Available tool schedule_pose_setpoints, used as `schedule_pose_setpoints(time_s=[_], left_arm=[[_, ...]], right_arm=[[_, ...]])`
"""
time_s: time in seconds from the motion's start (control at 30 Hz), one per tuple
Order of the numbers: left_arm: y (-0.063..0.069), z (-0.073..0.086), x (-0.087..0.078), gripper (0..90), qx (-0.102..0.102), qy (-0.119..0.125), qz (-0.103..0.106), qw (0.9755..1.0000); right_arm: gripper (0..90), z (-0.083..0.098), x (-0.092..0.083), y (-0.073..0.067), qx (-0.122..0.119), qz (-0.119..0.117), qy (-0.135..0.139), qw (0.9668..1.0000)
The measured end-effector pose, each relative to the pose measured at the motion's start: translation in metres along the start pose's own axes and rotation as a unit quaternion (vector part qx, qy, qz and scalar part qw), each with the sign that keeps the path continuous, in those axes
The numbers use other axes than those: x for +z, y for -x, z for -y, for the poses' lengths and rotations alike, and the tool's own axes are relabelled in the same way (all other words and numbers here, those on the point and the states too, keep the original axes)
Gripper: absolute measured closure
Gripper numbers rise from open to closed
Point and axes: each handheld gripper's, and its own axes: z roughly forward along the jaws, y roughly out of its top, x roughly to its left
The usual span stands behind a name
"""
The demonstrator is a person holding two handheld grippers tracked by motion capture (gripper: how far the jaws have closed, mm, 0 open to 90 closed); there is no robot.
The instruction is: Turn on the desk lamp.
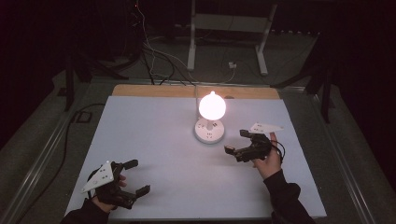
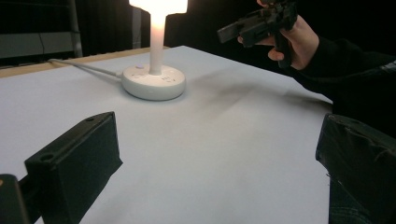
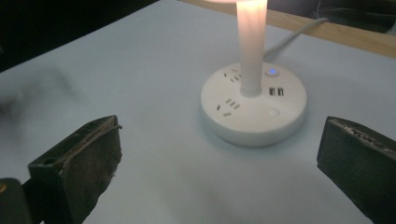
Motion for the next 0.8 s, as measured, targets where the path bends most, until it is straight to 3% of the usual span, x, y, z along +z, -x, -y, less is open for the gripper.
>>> schedule_pose_setpoints(time_s=[0.33, 0.8], left_arm=[[0.000, 0.000, 0.000, 0.4, 0.000, -0.001, 0.001, 1.0000], [0.000, 0.000, 0.000, 0.5, 0.001, -0.003, 0.002, 1.0000]], right_arm=[[0.0, 0.027, -0.017, -0.003, -0.002, -0.009, 0.007, 0.9999], [0.0, 0.063, -0.046, -0.001, 0.002, 0.012, 0.002, 0.9999]])
